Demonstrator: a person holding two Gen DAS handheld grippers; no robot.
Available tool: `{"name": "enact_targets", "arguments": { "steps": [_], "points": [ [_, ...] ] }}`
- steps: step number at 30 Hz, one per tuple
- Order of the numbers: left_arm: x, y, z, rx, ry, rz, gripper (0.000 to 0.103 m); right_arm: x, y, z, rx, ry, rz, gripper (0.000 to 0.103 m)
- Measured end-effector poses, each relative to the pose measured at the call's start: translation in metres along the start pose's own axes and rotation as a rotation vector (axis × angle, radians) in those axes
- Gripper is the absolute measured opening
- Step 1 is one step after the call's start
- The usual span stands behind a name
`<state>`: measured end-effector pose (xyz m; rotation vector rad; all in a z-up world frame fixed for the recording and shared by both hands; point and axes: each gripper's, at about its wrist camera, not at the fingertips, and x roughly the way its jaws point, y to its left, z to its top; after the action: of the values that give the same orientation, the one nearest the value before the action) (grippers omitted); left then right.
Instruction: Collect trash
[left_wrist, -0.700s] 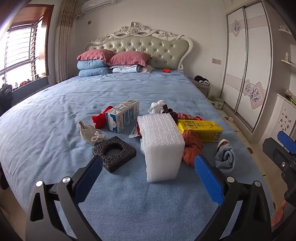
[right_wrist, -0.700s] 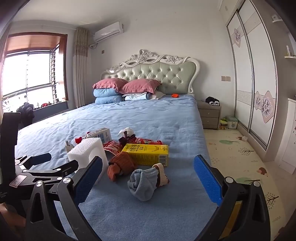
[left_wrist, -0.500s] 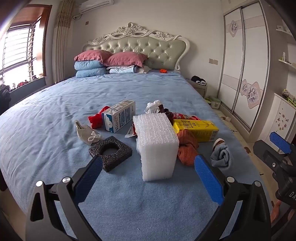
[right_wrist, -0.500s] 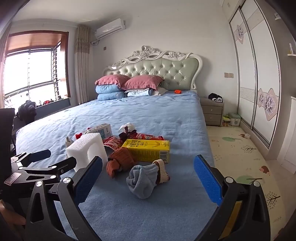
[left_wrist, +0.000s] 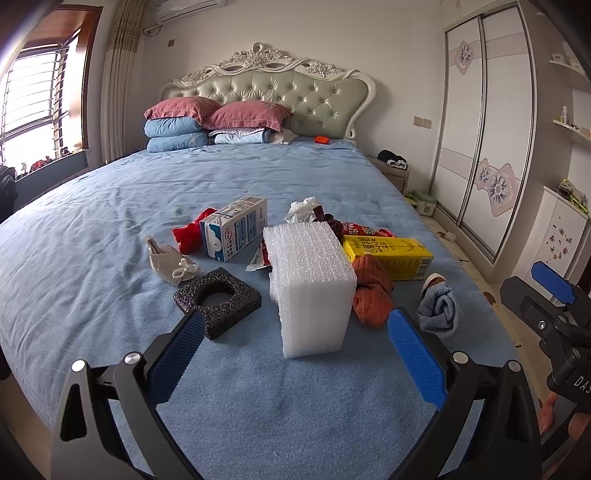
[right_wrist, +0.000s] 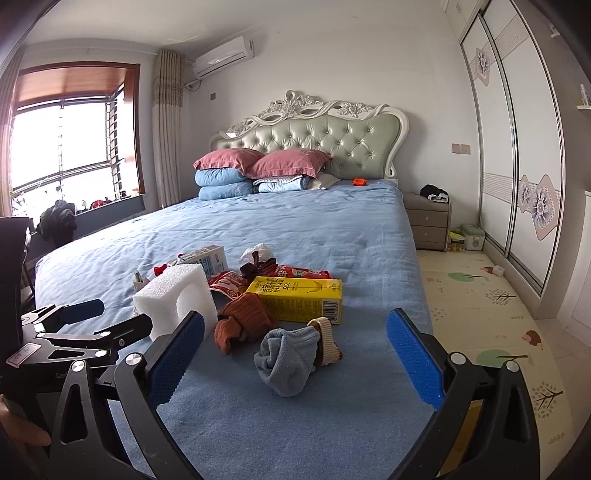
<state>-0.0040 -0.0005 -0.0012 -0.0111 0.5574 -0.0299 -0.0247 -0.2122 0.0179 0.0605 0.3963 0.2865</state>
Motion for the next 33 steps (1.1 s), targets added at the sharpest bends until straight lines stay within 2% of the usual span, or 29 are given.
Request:
{"name": "enact_targets", "arguments": {
  "steps": [14, 33],
  "points": [
    [0.004, 0.01, -0.001, -0.044, 0.003, -0.011, 0.099, 0.003, -0.001, 0.0, 0.007, 0.004, 0.013, 0.095],
    [0.002, 0.01, 0.0, -0.015, 0.029, 0.005, 0.099, 0.003, -0.001, 0.004, -0.007, 0.011, 0.017, 0.095]
  ]
}}
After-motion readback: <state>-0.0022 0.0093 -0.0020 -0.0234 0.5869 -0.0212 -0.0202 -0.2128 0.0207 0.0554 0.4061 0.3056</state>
